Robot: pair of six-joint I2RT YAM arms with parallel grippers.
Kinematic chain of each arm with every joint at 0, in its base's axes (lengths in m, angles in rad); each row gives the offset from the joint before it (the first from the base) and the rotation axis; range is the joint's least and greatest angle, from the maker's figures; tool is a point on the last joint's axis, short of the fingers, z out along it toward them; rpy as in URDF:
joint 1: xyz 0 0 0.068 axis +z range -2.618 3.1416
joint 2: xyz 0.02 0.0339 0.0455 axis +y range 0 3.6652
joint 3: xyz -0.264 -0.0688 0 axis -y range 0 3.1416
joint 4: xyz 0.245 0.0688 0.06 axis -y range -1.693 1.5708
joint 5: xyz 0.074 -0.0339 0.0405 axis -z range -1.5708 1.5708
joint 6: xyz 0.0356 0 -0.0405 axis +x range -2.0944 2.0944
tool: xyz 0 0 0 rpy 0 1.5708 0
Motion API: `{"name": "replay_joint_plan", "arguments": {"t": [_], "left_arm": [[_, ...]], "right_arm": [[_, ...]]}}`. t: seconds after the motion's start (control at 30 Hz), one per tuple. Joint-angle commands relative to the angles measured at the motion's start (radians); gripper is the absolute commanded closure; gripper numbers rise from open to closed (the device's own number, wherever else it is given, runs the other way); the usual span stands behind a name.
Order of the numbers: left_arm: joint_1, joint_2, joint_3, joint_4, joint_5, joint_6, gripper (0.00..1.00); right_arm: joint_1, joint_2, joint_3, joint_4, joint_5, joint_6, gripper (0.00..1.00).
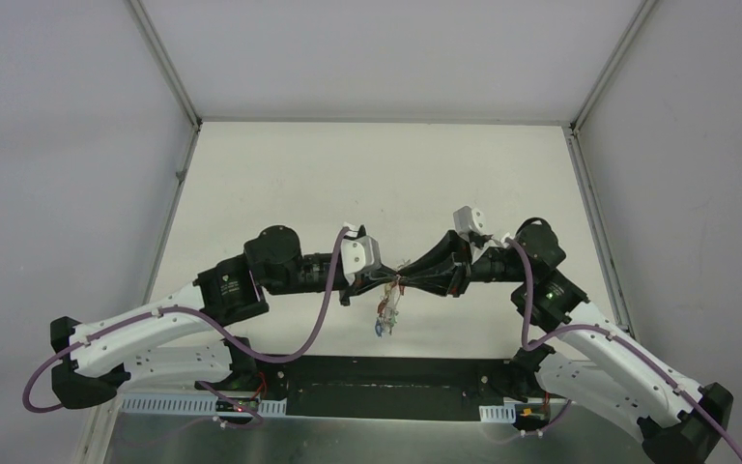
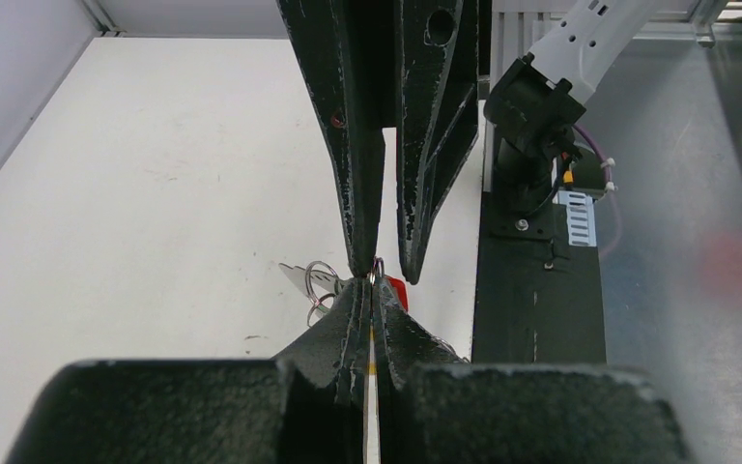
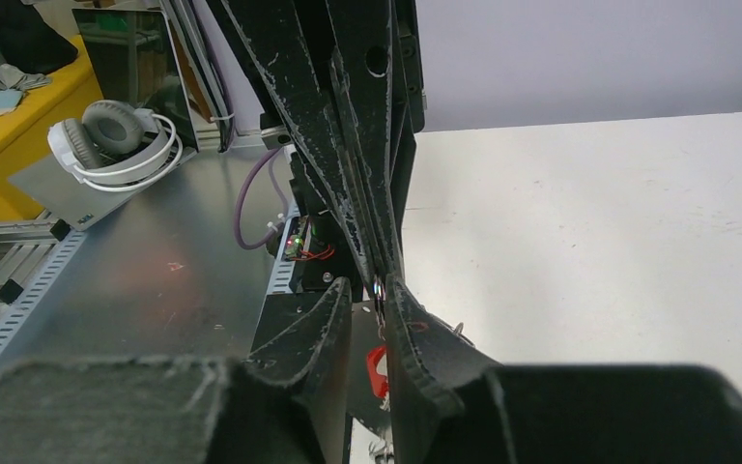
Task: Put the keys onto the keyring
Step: Adjust the key on the keyring.
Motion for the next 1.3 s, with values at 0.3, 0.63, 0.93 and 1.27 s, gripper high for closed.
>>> {"name": "replay_joint_plan", "arguments": {"t": [0.3,0.63,0.93,1.27], "left_arm": [[-0.008,-0.042,0.013,0.145,0.016,-0.014,1.0],[-0.008,-0.048,0.003,0.168,0.028,-0.015,1.0],[-0.008,-0.087,-0.014,0.106,-0.032,-0.016,0.82],[-0.008,-0.015,0.101,-0.202,-0.004,0.076,0.47]], "right_arm": [[0.002,0.006,0.019,-0.039,0.017,-0.036,0.65],[0.002,0.014,0.022,-0.052,0.017,-0.055,1.0],[0.001,-0.007,0.058,-0.168,0.057,-0.113,1.0],[0.001,0.066,0.255,-0.624,0.083,-0.299,1.0]]}}
